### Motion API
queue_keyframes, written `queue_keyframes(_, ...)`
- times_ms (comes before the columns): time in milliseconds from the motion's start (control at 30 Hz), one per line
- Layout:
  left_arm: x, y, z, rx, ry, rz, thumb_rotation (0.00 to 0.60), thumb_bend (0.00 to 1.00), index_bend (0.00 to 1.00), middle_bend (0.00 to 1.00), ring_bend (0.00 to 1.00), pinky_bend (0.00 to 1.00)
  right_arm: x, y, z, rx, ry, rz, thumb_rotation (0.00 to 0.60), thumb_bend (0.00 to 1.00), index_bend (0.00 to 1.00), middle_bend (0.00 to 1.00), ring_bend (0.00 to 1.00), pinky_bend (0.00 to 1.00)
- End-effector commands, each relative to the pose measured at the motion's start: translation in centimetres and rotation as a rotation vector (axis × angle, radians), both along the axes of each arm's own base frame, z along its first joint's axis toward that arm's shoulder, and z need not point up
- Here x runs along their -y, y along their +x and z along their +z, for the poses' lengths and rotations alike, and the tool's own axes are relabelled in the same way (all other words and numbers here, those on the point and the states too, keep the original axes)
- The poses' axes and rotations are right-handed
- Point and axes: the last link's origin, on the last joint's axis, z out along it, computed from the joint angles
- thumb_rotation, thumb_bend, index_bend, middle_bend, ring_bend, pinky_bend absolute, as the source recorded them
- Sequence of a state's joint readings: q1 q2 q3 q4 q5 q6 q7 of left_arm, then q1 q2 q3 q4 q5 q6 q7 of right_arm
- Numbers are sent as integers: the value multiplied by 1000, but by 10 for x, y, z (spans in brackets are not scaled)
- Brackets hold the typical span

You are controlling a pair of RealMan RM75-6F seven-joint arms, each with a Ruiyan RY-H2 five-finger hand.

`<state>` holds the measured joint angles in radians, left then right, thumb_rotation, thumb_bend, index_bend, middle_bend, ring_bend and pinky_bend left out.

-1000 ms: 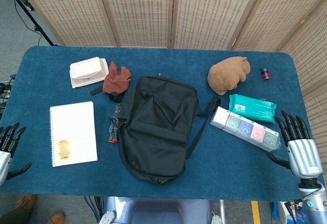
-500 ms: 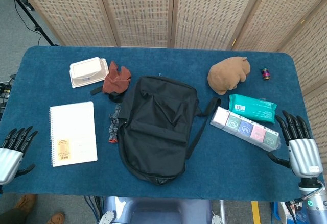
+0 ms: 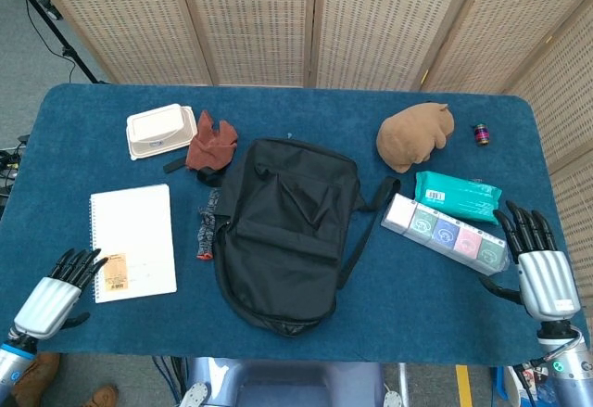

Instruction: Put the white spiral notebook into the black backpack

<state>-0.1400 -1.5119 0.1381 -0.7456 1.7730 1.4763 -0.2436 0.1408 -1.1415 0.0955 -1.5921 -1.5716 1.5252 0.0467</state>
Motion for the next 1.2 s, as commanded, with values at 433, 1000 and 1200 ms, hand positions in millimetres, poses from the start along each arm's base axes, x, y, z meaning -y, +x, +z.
queue_keyframes(433, -19, 15, -23, -41, 0, -37, 600, 0, 0, 0, 0, 0, 0, -2, 3, 9, -5, -8, 600, 0, 0, 0, 0, 0)
queue_keyframes(1000, -52, 19, -16, -40, 63, -1, 600, 292, 0, 0, 0, 0, 0, -4, 2, 13, 4, -22, 600, 0, 0, 0, 0, 0)
queue_keyframes(1200, -67, 24, -15, -48, 69, -1, 600, 292, 0, 0, 0, 0, 0, -4, 1, 11, 10, -26, 600, 0, 0, 0, 0, 0)
